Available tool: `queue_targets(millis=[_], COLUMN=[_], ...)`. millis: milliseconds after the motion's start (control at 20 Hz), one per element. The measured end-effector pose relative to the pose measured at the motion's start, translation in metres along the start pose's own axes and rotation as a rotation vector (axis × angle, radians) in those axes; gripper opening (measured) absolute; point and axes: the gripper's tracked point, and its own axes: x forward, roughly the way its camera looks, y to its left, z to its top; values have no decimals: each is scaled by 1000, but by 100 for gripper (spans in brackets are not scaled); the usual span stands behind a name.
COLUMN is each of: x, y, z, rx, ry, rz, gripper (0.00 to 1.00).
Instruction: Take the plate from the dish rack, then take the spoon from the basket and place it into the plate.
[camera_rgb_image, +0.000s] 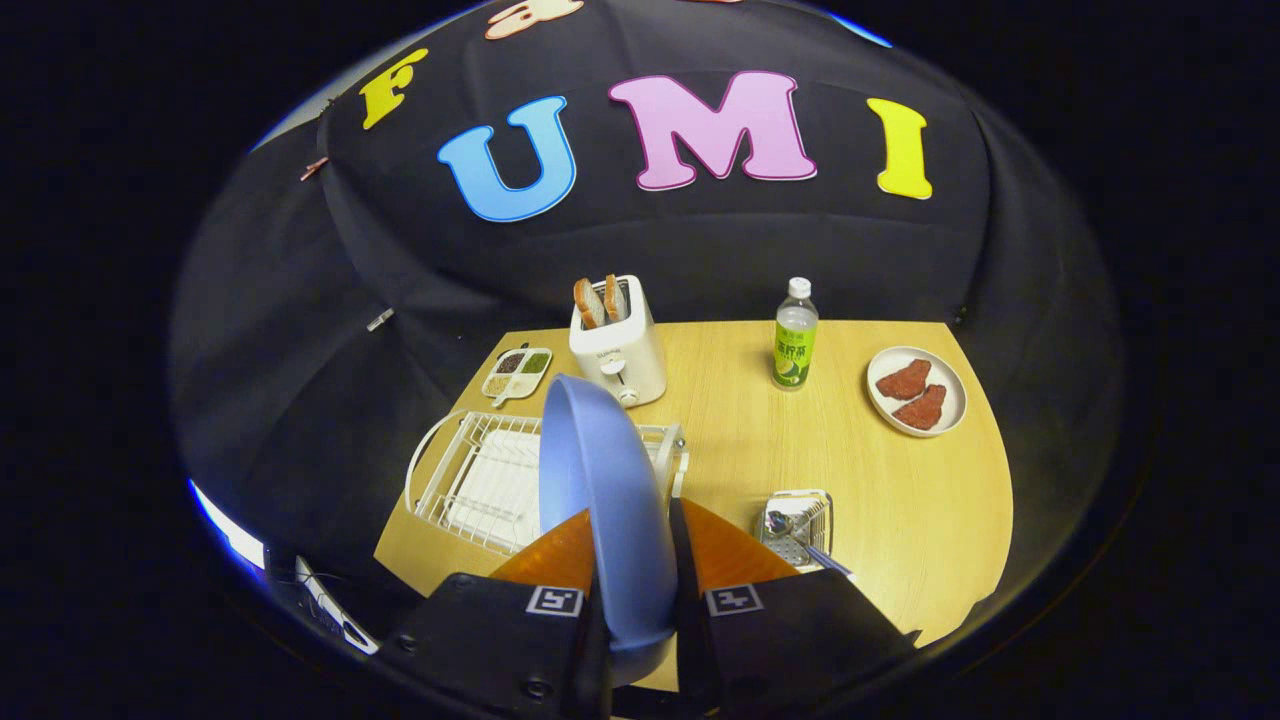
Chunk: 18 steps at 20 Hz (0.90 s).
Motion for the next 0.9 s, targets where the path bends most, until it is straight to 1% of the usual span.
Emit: queue_targets(millis=[200,350,450,600,750,900], x=[-35,-48,-50,-41,-15,12], y=[-39,-57,-63,-68,-82,-89], z=[-61,-115,-153,-196,-223,-238], rx=[14,78,143,234,253,272], ry=[60,105,152,193,208,222], rz=[-10,-3,13,41,36,50], gripper=[30,29,29,29,29,30])
